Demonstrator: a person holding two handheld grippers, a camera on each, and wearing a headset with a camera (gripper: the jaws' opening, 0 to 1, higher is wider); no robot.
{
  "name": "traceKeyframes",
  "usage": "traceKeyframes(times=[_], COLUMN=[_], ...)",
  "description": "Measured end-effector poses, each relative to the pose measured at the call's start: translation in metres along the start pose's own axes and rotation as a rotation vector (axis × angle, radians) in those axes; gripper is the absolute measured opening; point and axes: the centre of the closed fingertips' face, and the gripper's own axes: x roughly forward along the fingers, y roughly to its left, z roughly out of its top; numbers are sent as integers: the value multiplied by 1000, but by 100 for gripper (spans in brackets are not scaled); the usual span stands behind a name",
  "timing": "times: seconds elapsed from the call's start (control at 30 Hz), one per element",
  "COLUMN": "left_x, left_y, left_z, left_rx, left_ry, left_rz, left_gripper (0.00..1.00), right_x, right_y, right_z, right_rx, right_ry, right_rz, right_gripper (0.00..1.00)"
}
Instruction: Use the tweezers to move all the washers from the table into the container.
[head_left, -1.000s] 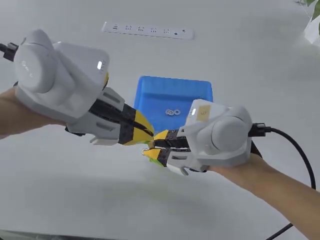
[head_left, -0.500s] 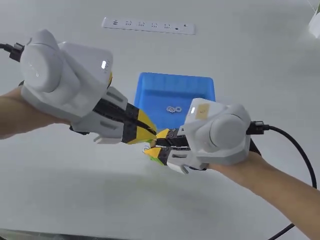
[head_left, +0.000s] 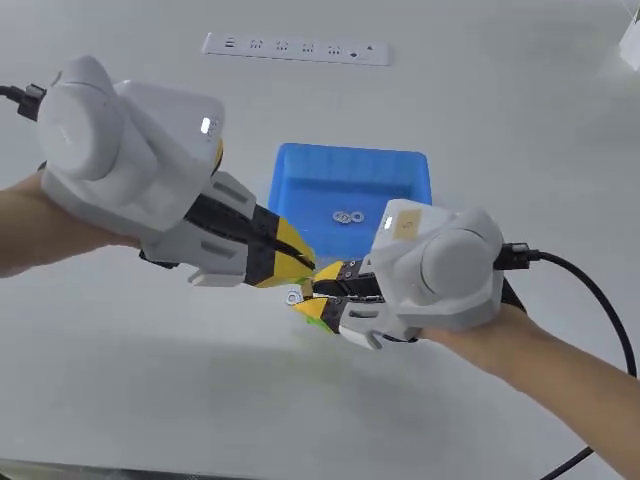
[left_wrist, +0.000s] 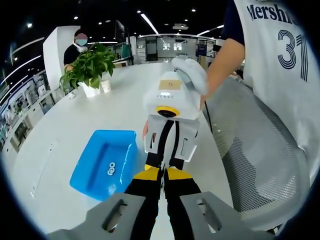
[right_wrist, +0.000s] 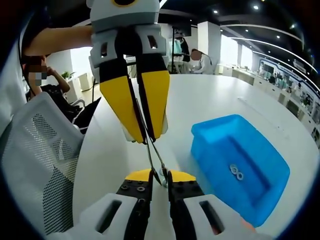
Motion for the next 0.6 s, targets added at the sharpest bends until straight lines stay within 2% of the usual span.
traceKeyframes(times=[0.6], left_x=[-2], left_y=[1], left_z=[2], left_rx=[4], left_ry=[7], left_rz=[1], left_gripper=[6], right_x=[-1], right_y=[1], right_z=[2], right_rx=[-4], right_ry=[8], right_rz=[3], right_gripper=[11])
